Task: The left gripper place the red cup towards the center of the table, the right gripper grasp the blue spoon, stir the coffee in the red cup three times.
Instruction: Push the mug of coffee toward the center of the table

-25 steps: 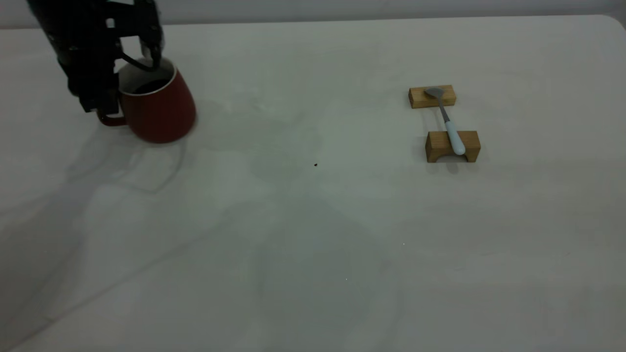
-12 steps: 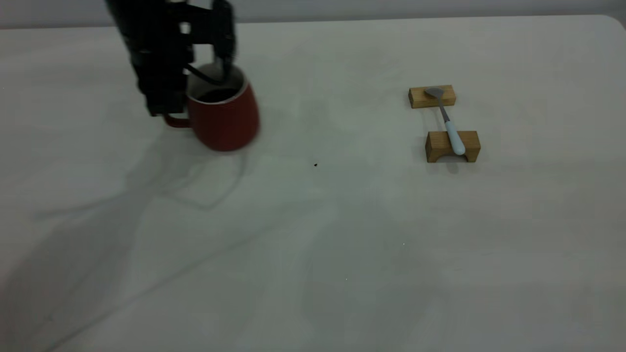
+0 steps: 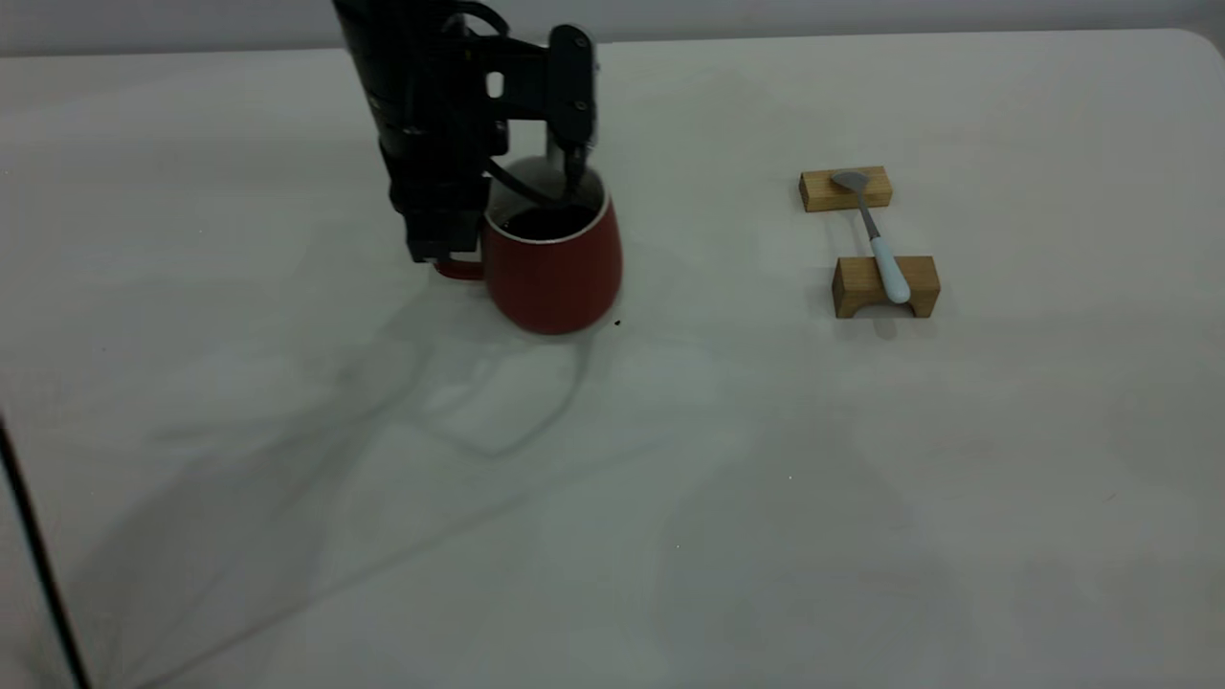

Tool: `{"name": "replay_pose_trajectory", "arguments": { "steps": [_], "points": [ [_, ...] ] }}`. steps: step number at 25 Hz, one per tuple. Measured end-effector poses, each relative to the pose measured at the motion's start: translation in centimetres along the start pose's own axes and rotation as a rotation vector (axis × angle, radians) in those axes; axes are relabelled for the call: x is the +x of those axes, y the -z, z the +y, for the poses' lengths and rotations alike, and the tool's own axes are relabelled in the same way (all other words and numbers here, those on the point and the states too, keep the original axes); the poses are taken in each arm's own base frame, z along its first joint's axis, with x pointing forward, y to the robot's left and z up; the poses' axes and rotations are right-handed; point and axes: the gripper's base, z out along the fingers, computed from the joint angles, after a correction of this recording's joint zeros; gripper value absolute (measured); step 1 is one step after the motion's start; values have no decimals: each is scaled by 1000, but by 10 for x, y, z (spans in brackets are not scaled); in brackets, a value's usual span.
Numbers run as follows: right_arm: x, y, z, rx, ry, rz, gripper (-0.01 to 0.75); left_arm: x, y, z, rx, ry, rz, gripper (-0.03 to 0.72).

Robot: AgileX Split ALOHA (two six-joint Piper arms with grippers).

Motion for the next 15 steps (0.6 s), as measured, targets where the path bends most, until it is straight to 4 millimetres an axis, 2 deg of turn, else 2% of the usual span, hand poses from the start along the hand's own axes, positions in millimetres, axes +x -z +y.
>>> {"name": "replay_pose_trajectory", "arguments": {
  "steps": [4,6,12,15],
  "points": [
    [0,0,0,0,0,0,493,0,0,-2,11,12,9,208],
    [0,0,0,0,0,0,493,0,0,-2,16,12,12,236],
    [0,0,0,0,0,0,493,1,2,-2,18,18,31,527],
    [0,0,0,0,0,0,493,1,18,6,-4,59,43,618]
  ]
}}
